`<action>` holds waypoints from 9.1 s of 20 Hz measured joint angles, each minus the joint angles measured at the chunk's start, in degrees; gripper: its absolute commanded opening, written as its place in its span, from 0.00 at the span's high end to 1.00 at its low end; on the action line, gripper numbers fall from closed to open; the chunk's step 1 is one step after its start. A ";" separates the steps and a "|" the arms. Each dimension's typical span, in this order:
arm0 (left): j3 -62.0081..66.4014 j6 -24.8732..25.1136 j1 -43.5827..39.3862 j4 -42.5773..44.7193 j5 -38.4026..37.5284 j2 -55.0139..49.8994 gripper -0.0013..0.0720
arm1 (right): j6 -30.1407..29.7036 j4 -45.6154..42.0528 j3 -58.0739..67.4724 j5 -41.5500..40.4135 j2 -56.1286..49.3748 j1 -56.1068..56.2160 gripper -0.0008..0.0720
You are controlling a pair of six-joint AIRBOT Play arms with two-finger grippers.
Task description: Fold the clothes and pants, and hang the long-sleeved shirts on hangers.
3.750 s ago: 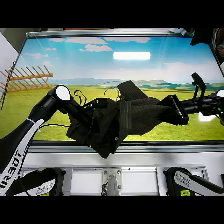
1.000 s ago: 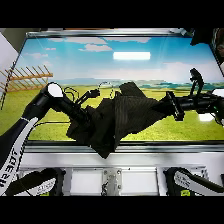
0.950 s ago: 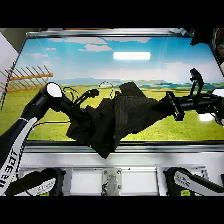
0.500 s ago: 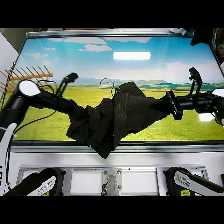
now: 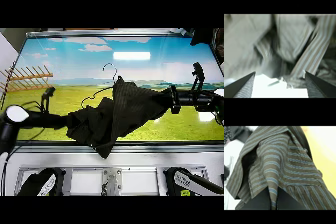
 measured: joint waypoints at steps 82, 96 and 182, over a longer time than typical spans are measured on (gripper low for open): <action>44.17 -4.70 9.68 -3.91 -0.98 -9.03 0.97 | 1.05 17.79 -10.29 -60.15 34.93 10.93 0.97; 39.95 -4.61 5.75 -3.93 0.63 -8.13 0.97 | -4.39 12.63 -4.76 -96.41 38.23 10.78 0.98; 39.93 -2.89 5.73 -3.91 -6.43 -8.13 0.97 | -42.97 49.81 52.63 -125.24 -0.98 -29.53 0.97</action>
